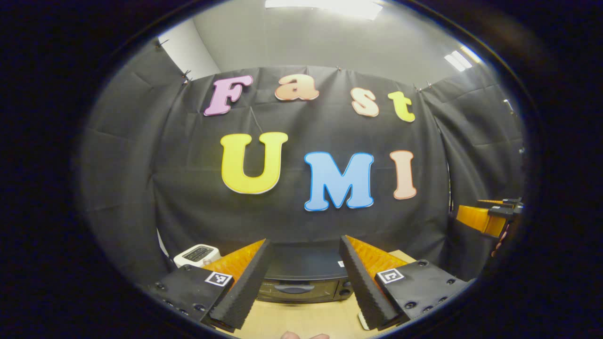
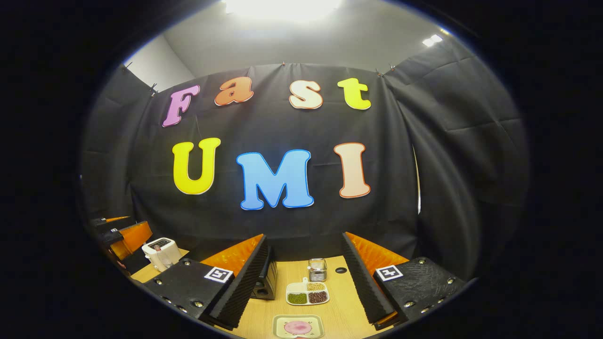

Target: Open the electric oven with the left hand, put the food in, and close the electric oven.

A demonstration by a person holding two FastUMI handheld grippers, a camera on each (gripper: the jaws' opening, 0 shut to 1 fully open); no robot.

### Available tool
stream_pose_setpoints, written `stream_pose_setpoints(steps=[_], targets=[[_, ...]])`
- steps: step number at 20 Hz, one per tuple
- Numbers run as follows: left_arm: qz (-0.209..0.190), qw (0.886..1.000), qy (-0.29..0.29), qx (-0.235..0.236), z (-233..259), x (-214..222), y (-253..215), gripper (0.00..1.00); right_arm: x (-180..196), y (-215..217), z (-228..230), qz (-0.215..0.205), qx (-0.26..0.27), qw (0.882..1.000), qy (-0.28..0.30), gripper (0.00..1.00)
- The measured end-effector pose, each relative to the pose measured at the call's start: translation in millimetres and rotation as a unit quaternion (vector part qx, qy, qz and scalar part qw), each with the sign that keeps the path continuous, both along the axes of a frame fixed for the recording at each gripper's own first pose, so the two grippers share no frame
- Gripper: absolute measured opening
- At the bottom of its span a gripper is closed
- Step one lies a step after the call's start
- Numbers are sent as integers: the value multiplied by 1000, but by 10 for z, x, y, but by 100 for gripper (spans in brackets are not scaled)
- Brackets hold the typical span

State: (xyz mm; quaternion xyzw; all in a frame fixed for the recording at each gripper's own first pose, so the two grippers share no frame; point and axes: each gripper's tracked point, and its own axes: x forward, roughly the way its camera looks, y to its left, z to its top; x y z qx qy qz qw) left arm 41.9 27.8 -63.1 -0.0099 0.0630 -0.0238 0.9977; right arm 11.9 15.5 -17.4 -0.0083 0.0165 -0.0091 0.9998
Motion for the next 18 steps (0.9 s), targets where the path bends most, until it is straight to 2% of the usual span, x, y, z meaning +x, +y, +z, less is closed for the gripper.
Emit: stream_pose_setpoints(steps=[3,4,6,8,10,11,18], targets=[[3,999,49,3,-481,225,51,100,57,-16,-113,-2,-4,1000,14,94],[6,997,70,3,-675,299,79,92,79,-12,-152,-2,-3,1000,18,94],[6,995,100,-4,-965,465,105,95,120,-22,-189,-4,-4,1000,25,95],[1,993,121,3,-1216,656,125,100,158,-34,-227,-7,-11,1000,27,94],[-9,989,144,14,-1472,857,107,96,201,-43,-303,-9,-19,999,38,95],[-13,988,154,15,-1614,961,93,100,230,-49,-334,-10,-20,999,43,95],[-22,978,208,23,-2374,1501,49,96,361,-102,-467,-26,-17,998,62,95]])
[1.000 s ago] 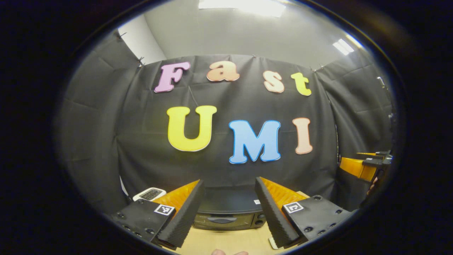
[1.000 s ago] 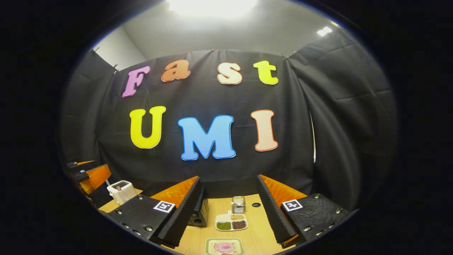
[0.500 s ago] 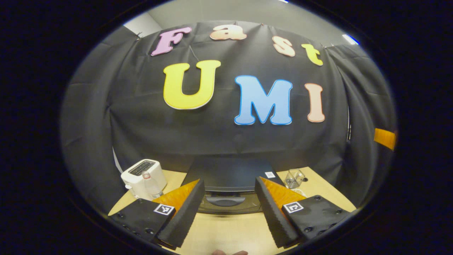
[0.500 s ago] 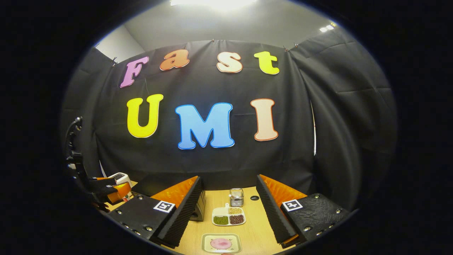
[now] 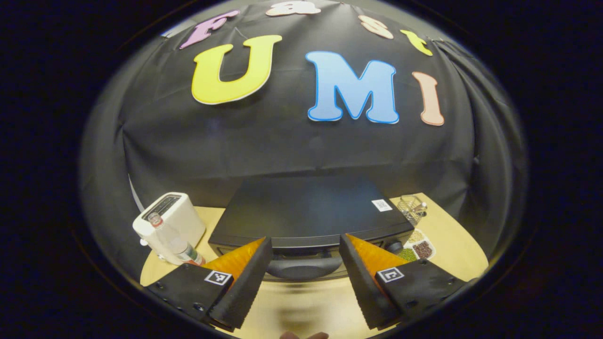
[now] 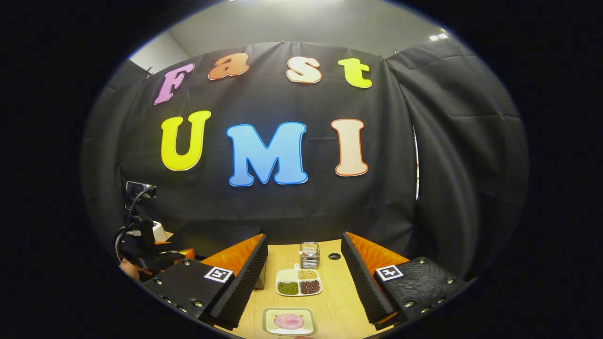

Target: Open the electric oven with the left hand, put the food in, and close the electric oven.

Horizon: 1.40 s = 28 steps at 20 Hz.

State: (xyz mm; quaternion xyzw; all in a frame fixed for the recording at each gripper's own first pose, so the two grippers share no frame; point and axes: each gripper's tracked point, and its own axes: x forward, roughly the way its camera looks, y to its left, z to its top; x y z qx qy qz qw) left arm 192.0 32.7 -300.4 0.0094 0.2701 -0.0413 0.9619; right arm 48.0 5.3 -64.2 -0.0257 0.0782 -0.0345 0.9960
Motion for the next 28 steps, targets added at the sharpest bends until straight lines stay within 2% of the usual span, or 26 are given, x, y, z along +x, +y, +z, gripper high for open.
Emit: stream_pose_setpoints(steps=[1,3,6,7,8,9,10,14,15,20,21,22,24,25,26,28], targets=[[0,1000,5,2,-81,34,-3,100,12,-10,-3,-3,-1,1000,1,95],[0,1000,15,9,-218,91,-1,96,15,-44,-6,-11,-3,1000,2,95],[5,999,36,22,-406,108,33,96,13,-95,-6,-22,-3,1000,2,95],[8,999,29,20,-386,101,24,100,15,-107,-8,-24,-2,1000,2,95],[5,999,29,23,-375,74,19,97,15,-114,-14,-27,-3,1000,2,95],[4,999,22,25,-392,93,32,100,23,-115,-8,-28,-2,1000,2,95],[5,999,20,24,-414,112,31,93,21,-106,-13,-28,1,1000,2,95],[12,999,30,7,-428,65,57,100,15,-6,10,-18,4,1000,-1,95],[10,999,32,8,-440,33,63,97,9,15,26,-15,2,1000,-3,95],[4,999,36,4,-460,-175,64,97,-53,57,38,-4,3,1000,-4,95],[3,999,36,3,-466,-222,70,100,-69,60,44,-3,5,1000,-4,95],[4,999,36,0,-465,-259,76,97,-86,66,42,-2,6,1000,-4,95],[7,999,37,-10,-492,-349,79,97,-120,64,43,-1,8,1000,-3,95],[7,999,38,-11,-502,-403,80,93,-131,62,50,0,7,1000,-3,95],[5,999,38,-9,-509,-438,83,97,-145,62,48,1,7,1000,-3,95],[3,999,39,-6,-540,-512,75,97,-189,60,54,1,5,1000,-3,95]])
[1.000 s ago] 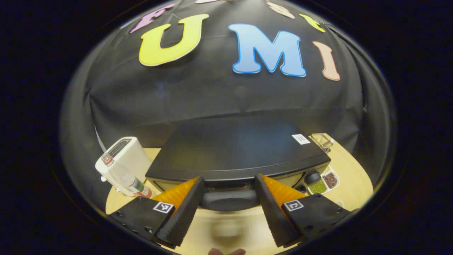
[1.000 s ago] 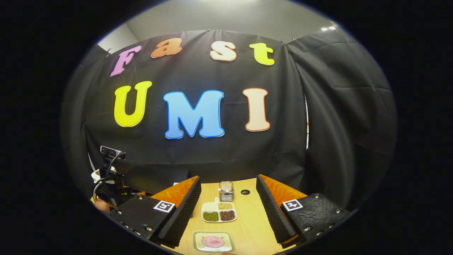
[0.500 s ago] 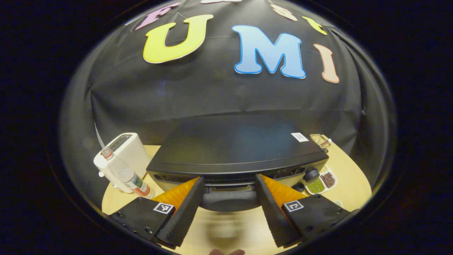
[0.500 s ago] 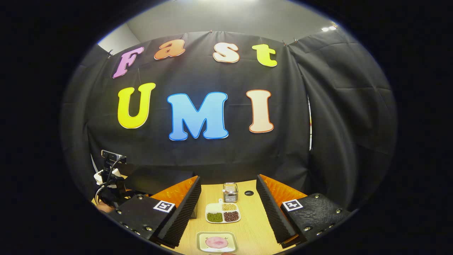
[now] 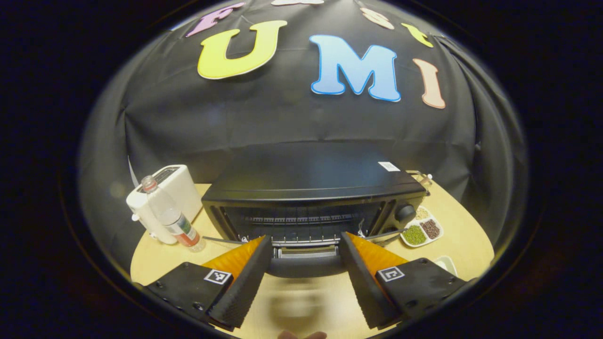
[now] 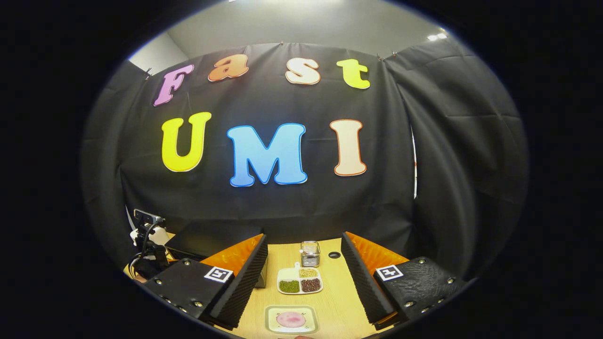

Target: Open the electric oven with the left hand, put the food in, and close the electric oven.

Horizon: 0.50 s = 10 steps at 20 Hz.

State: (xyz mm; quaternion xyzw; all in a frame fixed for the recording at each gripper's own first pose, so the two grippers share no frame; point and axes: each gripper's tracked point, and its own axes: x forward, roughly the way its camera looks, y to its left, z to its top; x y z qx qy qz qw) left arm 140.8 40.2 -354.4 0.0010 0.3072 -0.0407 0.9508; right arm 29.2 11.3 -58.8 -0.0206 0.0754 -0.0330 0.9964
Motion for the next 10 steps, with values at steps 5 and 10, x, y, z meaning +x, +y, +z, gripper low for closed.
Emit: stream_pose_setpoints(steps=[5,10], targets=[[1,1000,6,1,-88,-189,6,97,-94,-24,-19,-3,2,1000,4,95],[-7,1000,14,10,-194,-346,-6,93,-165,-50,-39,-7,4,1000,8,95]])
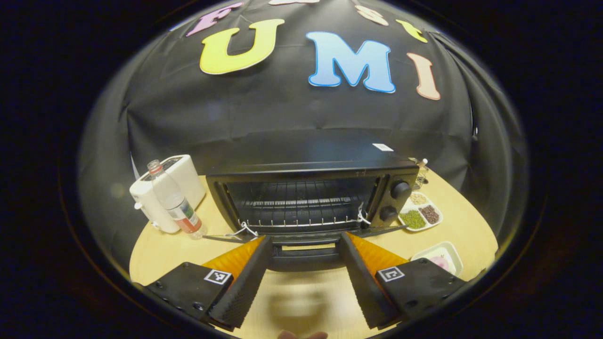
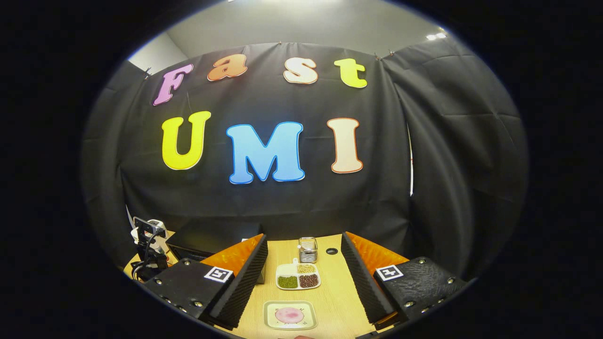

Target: Open the electric oven with the left hand, put the food in, and close the electric oven.

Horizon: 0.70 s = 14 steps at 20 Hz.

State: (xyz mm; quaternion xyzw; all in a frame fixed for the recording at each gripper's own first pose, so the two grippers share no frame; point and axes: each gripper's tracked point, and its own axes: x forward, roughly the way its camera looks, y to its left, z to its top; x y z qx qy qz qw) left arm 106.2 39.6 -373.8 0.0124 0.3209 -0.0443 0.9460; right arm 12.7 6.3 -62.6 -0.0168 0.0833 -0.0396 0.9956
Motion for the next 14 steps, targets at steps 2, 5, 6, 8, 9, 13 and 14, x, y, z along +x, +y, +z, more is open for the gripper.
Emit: stream_pose_setpoints(steps=[2,5,6,8,9,13,14], targets=[[-5,1000,2,6,-63,-73,1,97,-25,-3,-19,0,1,1000,1,95],[-10,1000,1,10,-145,-204,0,97,-30,-20,-60,0,-6,1000,7,95],[-11,1000,6,10,-180,-237,-2,100,-32,-30,-88,1,-6,1000,10,95],[-16,1000,19,11,-281,-334,-11,96,-40,-34,-125,1,1,1000,16,95],[-19,999,28,13,-340,-385,-9,96,-46,-40,-134,1,4,1000,17,95],[7,1000,5,26,-163,-390,186,100,-67,-102,-177,-1,3,1000,22,95],[17,1000,-8,22,-40,-348,220,100,-64,-115,-221,0,4,1000,29,95]])
